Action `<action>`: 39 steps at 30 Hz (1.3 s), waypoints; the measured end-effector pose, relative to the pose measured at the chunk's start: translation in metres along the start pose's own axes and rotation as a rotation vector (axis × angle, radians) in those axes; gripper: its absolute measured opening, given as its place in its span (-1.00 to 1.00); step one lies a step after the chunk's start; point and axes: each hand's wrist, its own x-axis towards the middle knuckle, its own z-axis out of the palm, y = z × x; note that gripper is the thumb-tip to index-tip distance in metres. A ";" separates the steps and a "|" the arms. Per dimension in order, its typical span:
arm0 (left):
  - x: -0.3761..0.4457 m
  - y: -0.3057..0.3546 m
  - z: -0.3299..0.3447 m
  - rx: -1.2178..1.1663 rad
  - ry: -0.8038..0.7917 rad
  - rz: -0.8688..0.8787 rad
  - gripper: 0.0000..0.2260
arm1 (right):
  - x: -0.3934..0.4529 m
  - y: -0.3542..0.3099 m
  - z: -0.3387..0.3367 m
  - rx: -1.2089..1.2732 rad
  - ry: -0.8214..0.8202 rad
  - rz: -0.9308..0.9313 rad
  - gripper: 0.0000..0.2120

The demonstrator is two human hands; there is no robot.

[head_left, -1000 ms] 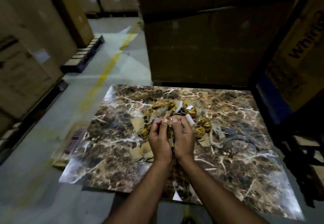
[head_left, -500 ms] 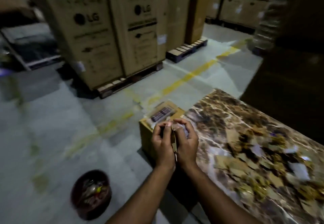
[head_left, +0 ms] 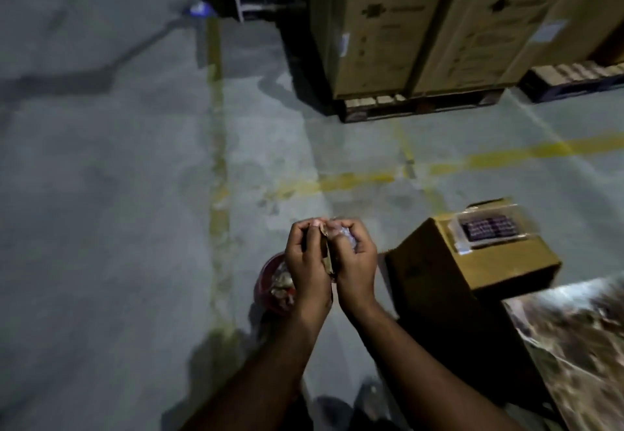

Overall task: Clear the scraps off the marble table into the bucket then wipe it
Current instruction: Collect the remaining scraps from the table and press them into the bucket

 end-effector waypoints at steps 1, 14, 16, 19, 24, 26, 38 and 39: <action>0.012 -0.006 -0.008 -0.004 0.033 0.003 -0.88 | 0.007 0.009 0.011 -0.011 -0.038 0.014 -0.86; 0.166 -0.255 -0.122 0.398 0.329 -0.127 -0.70 | 0.082 0.262 0.090 -0.079 -0.314 0.196 -0.77; 0.182 -0.303 -0.139 0.347 0.392 -0.173 -0.47 | 0.087 0.320 0.094 -0.104 -0.355 0.237 -0.68; 0.209 -0.384 -0.167 0.414 0.400 -0.178 -0.41 | 0.099 0.411 0.096 -0.178 -0.442 0.231 -0.72; 0.247 -0.480 -0.207 0.590 0.282 -0.173 -0.51 | 0.126 0.535 0.092 -0.414 -0.560 0.062 -0.61; 0.253 -0.498 -0.216 0.676 0.189 -0.124 -0.53 | 0.132 0.568 0.089 -0.528 -0.642 0.032 -0.53; 0.246 -0.521 -0.273 1.421 -0.221 0.053 -0.39 | 0.146 0.609 0.062 -1.061 -0.938 -0.012 -0.37; 0.248 -0.528 -0.273 1.491 -0.287 0.066 -0.37 | 0.145 0.613 0.066 -1.130 -1.007 0.012 -0.33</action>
